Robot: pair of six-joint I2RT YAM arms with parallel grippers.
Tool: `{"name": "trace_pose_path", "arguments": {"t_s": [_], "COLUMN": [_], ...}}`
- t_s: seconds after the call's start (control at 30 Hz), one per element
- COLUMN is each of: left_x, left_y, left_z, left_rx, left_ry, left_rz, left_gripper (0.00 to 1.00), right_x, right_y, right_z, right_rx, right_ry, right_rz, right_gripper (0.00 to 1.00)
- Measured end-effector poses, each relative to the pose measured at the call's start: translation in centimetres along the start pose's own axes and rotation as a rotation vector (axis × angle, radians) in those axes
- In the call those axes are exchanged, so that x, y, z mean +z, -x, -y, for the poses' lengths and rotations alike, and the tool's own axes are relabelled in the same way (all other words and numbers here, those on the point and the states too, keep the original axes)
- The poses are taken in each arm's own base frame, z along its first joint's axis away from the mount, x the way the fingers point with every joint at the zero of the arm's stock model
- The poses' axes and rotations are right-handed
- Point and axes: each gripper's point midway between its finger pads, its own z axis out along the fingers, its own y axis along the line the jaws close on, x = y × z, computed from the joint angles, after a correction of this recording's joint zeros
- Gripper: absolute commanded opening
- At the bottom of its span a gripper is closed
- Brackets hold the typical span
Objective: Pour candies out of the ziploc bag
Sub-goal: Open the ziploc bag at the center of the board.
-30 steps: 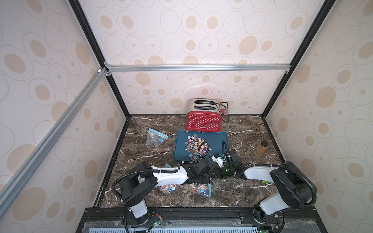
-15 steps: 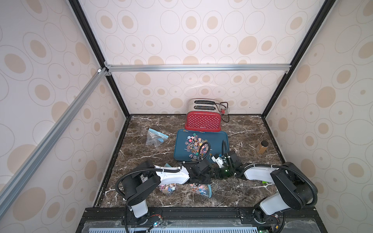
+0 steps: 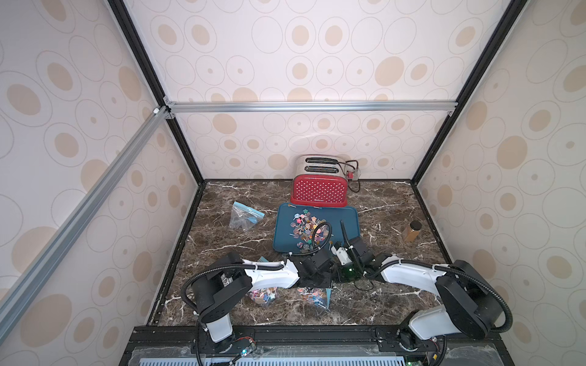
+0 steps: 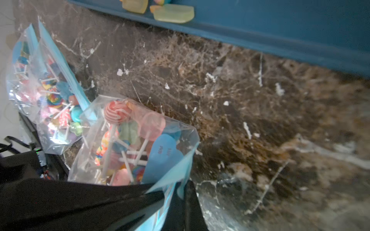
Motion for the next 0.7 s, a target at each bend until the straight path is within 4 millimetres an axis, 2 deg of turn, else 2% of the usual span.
{"name": "trace_pose_path", "arguments": {"t_s": [0.23,0.4,0.7], "left_x": [-0.1,-0.4,-1.7], "left_y": [0.5,0.9,1.5], "left_z": [-0.2,-1.1,-1.6], "left_rx": [-0.027,-0.036,-0.043], "left_ry": [0.029,0.079,0.107], "left_rz": [0.031,0.058,0.093], "left_gripper": [0.0,0.0,0.0], "right_x": [-0.1,0.2,0.0], "right_y": [0.1,-0.5,-0.5], "right_z": [0.3,1.6,1.9], "right_rx": [-0.023,-0.034,-0.046], "right_ry": [-0.088,-0.185,-0.23], "right_rz": [-0.001,-0.021,-0.02], "right_gripper": [0.0,0.0,0.0]}}
